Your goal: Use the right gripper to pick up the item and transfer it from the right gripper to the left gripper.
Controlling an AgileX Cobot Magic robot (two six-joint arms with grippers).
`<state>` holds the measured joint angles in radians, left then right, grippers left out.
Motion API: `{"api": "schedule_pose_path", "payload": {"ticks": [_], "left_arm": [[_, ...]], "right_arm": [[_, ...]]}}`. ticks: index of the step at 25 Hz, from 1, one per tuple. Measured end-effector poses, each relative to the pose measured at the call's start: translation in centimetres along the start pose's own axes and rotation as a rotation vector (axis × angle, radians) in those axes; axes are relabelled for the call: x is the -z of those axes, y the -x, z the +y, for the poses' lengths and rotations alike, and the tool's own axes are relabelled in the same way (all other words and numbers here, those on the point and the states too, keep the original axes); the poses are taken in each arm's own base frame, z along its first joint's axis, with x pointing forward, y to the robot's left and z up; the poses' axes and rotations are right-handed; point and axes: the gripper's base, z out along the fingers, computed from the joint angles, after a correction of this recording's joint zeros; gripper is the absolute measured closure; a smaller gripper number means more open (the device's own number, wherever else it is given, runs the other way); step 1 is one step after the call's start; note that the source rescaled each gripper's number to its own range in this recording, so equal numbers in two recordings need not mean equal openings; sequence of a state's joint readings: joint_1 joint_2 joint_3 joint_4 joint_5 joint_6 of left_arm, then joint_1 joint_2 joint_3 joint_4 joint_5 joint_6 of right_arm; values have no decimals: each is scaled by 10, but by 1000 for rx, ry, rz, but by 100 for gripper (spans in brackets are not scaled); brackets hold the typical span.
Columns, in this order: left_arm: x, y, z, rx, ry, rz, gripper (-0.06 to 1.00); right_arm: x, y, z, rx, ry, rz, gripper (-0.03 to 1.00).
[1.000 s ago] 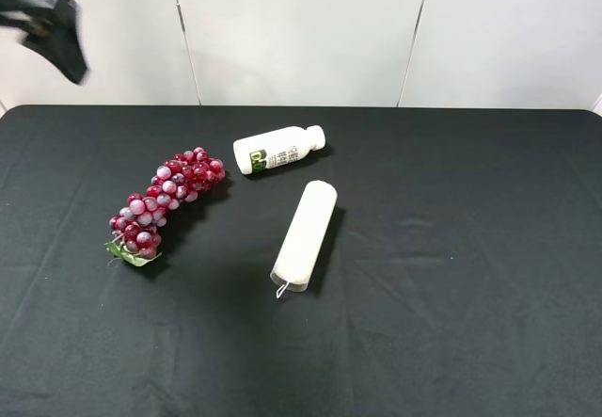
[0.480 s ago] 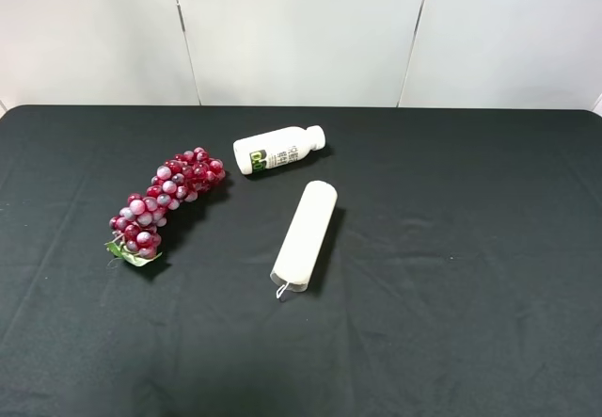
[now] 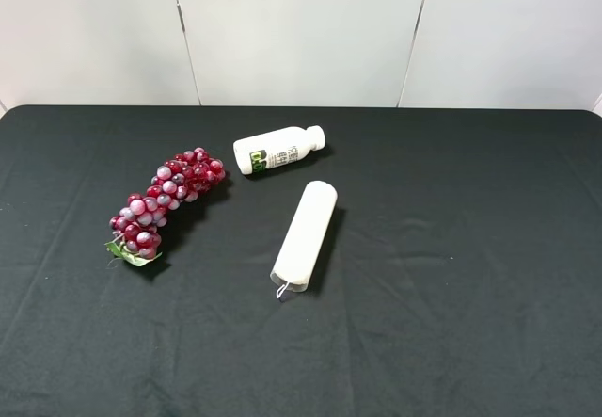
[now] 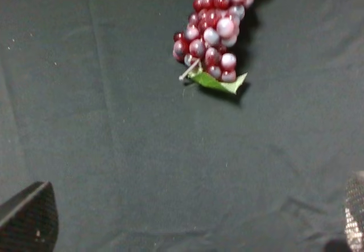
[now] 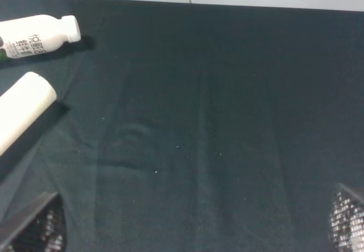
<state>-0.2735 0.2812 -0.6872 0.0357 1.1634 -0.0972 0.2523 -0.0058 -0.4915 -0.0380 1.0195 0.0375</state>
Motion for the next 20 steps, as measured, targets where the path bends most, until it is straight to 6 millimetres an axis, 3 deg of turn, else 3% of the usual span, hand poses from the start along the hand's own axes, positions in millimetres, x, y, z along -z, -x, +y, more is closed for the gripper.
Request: {"api": "schedule_pose_path", "payload": {"ticks": [4,7,20], "left_arm": [[-2,-27,3,-9,-9,-99,-6],[-2,-36,4,-20,-15,-168,-6],[-16,-48,5,-42,-17,-205,-6]], "right_arm": [[0,0,0,0,0,0,-3],[0,0,0,0,0,0,-3],[0,0,0,-1,1,0,-3]]}}
